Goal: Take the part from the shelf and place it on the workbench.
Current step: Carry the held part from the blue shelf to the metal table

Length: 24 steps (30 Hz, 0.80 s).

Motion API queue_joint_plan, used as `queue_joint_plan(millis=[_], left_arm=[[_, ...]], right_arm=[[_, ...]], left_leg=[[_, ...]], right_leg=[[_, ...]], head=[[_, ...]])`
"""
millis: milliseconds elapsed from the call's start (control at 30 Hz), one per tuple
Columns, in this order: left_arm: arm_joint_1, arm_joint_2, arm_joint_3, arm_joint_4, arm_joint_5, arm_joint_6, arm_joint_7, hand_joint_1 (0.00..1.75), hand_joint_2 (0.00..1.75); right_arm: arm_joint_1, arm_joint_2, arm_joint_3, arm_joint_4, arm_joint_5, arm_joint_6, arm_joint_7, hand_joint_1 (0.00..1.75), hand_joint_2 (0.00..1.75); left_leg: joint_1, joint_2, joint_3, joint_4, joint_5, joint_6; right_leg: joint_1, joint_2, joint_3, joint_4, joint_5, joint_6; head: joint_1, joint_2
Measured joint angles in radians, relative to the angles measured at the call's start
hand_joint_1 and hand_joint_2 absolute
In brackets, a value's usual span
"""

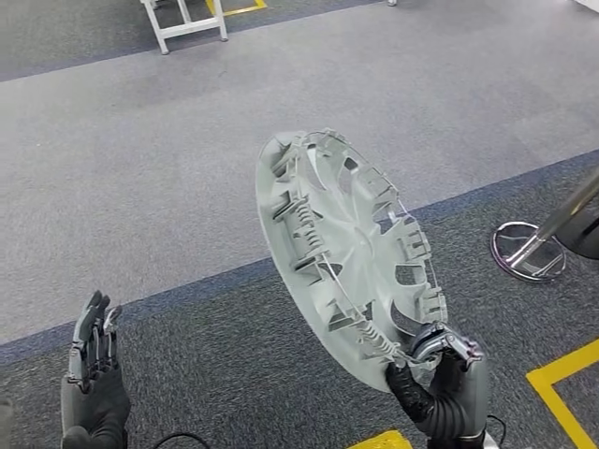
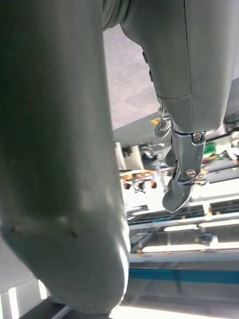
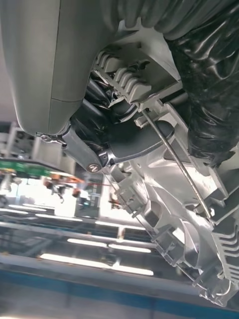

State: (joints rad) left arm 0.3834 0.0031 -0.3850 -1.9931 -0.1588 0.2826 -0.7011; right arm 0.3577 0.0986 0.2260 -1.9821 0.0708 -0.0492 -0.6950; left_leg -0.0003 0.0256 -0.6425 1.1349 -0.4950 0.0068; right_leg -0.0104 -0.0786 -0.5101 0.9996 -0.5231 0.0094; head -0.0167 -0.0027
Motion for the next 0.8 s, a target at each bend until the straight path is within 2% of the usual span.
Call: queue_joint_plan(millis=[33,67,100,167,200,233,300,333,367,400,433,467,500,533,567,600,633,667,700,733,800], left_arm=[[0.000,0.000,0.000,-0.002,0.001,0.001,0.000,0.00,0.00],[-0.001,0.000,0.000,-0.005,0.002,0.001,0.000,0.00,0.00],[0.000,0.000,0.000,-0.008,0.004,0.001,0.000,0.00,0.00],[0.003,0.001,0.000,-0.016,0.005,0.000,0.000,0.00,0.00],[0.004,0.001,0.000,-0.021,0.004,0.002,0.000,0.00,0.00],[0.005,0.001,0.000,-0.027,0.003,0.003,0.000,0.00,0.00],[0.003,0.002,0.000,-0.037,0.001,0.013,0.000,0.00,0.00],[0.002,0.004,-0.001,-0.041,0.001,0.020,0.000,0.00,0.00],[0.001,0.006,-0.002,-0.045,0.000,0.029,0.000,0.00,0.00],[0.000,0.010,-0.004,-0.050,-0.004,0.040,0.000,0.00,0.00],[-0.001,0.014,-0.006,-0.057,-0.009,0.052,0.000,0.00,0.00],[-0.002,0.020,-0.009,-0.065,-0.017,0.068,0.000,0.00,0.00],[-0.004,0.026,-0.011,-0.075,-0.028,0.086,0.000,0.00,0.00],[-0.007,0.032,-0.013,-0.086,-0.037,0.105,0.000,0.00,0.00],[-0.009,0.040,-0.014,-0.097,-0.045,0.123,0.000,0.00,0.00],[-0.010,0.047,-0.014,-0.108,-0.053,0.141,0.000,0.00,0.00],[-0.010,0.055,-0.015,-0.119,-0.058,0.156,0.000,0.00,0.00],[-0.010,0.063,-0.014,-0.130,-0.064,0.168,0.000,0.00,0.00],[-0.009,0.070,-0.013,-0.140,-0.071,0.182,0.000,0.00,0.00],[-0.008,0.078,-0.010,-0.150,-0.081,0.197,0.000,0.00,0.00],[-0.004,0.093,0.002,-0.166,-0.108,0.236,0.000,0.00,0.00]], right_arm=[[0.000,0.000,0.002,0.000,0.001,0.000,0.000,1.75,1.75],[-0.001,0.000,0.003,0.000,0.001,0.000,0.000,1.75,1.75],[-0.001,0.000,0.004,0.000,0.002,0.000,0.000,1.75,1.75],[-0.002,-0.001,0.008,0.000,0.003,0.000,0.000,1.75,1.75],[-0.002,-0.001,0.012,0.000,0.004,-0.001,0.001,1.75,1.75],[-0.002,-0.001,0.014,0.000,0.005,-0.002,0.001,1.75,1.75],[-0.002,-0.003,0.018,0.000,0.007,-0.004,0.001,1.75,1.75],[-0.002,-0.004,0.020,0.001,0.008,-0.005,0.001,1.75,1.75],[-0.002,-0.006,0.022,0.002,0.010,-0.005,0.002,1.75,1.75],[-0.001,-0.008,0.023,0.003,0.011,-0.006,0.002,1.75,1.75],[-0.001,-0.009,0.025,0.005,0.012,-0.007,0.003,1.75,1.75],[-0.001,-0.011,0.025,0.006,0.012,-0.008,0.004,1.75,1.75],[-0.002,-0.011,0.026,0.006,0.012,-0.009,0.004,1.75,1.75],[-0.002,-0.012,0.026,0.007,0.012,-0.010,0.004,1.75,1.75],[-0.003,-0.012,0.027,0.008,0.012,-0.010,0.004,1.75,1.75],[-0.003,-0.013,0.028,0.009,0.012,-0.010,0.005,1.75,1.75],[-0.003,-0.014,0.029,0.010,0.013,-0.010,0.006,1.75,1.75],[-0.003,-0.014,0.030,0.011,0.013,-0.011,0.007,1.75,1.75],[-0.003,-0.015,0.032,0.011,0.014,-0.011,0.008,1.75,1.75],[-0.003,-0.015,0.033,0.011,0.014,-0.012,0.009,1.75,1.75],[-0.002,-0.015,0.035,0.012,0.014,-0.013,0.010,1.75,1.75]], left_leg=[[-0.005,0.021,0.032,-0.062,0.018,0.007],[-0.010,0.036,0.051,-0.099,0.024,0.013],[-0.015,0.041,0.056,-0.113,0.021,0.018],[-0.015,0.019,0.055,-0.120,0.024,0.027],[-0.012,0.008,0.057,-0.126,0.027,0.032],[-0.009,-0.002,0.060,-0.131,0.030,0.038],[-0.005,-0.023,0.062,-0.136,0.033,0.045],[-0.005,-0.035,0.062,-0.135,0.034,0.046],[-0.005,-0.048,0.062,-0.135,0.033,0.047],[-0.005,-0.061,0.062,-0.134,0.033,0.047],[-0.005,-0.076,0.062,-0.132,0.033,0.046],[-0.004,-0.092,0.062,-0.128,0.031,0.044],[-0.002,-0.107,0.062,-0.124,0.029,0.041],[-0.002,-0.121,0.058,-0.117,0.026,0.036],[-0.001,-0.134,0.053,-0.111,0.025,0.030],[0.000,-0.145,0.047,-0.108,0.025,0.024],[0.002,-0.157,0.041,-0.106,0.028,0.017],[0.005,-0.168,0.037,-0.106,0.030,0.011],[0.004,-0.160,0.033,-0.100,0.027,0.006],[0.003,-0.137,0.024,-0.082,0.016,0.001],[0.000,-0.070,-0.020,0.012,-0.037,-0.006]], right_leg=[[0.003,-0.010,0.003,0.001,-0.004,0.004],[0.005,-0.020,0.005,0.001,-0.007,0.009],[0.007,-0.030,0.007,0.000,-0.009,0.014],[0.008,-0.045,0.012,-0.003,-0.014,0.026],[0.006,-0.034,0.012,0.002,-0.022,0.031],[0.005,-0.009,0.003,0.025,-0.040,0.035],[0.001,0.051,-0.050,0.136,-0.098,0.039],[0.000,0.067,-0.088,0.209,-0.126,0.040],[0.000,0.073,-0.120,0.265,-0.140,0.042],[-0.001,0.075,-0.138,0.288,-0.135,0.043],[-0.002,0.077,-0.137,0.272,-0.110,0.043],[-0.004,0.083,-0.118,0.216,-0.068,0.043],[-0.007,0.103,-0.091,0.148,-0.032,0.044],[-0.011,0.131,-0.065,0.083,-0.006,0.044],[-0.014,0.154,-0.045,0.042,0.005,0.044],[-0.014,0.171,-0.036,0.026,0.003,0.042],[-0.013,0.170,-0.033,0.022,0.001,0.038],[-0.012,0.157,-0.031,0.023,0.003,0.032],[-0.012,0.143,-0.029,0.020,0.005,0.025],[-0.013,0.128,-0.026,0.017,0.006,0.017],[-0.011,0.096,-0.023,0.014,0.006,0.005]], head=[[0.000,0.000],[0.000,0.000],[0.000,0.000],[0.001,0.000],[0.003,0.000],[0.005,0.000],[0.014,0.000],[0.017,0.000],[0.019,0.000],[0.020,0.000],[0.020,0.000],[0.020,0.000],[0.021,0.000],[0.023,0.000],[0.023,0.000],[0.024,0.000],[0.024,0.000],[0.024,0.000],[0.023,0.000],[0.019,0.000],[0.010,0.000]])
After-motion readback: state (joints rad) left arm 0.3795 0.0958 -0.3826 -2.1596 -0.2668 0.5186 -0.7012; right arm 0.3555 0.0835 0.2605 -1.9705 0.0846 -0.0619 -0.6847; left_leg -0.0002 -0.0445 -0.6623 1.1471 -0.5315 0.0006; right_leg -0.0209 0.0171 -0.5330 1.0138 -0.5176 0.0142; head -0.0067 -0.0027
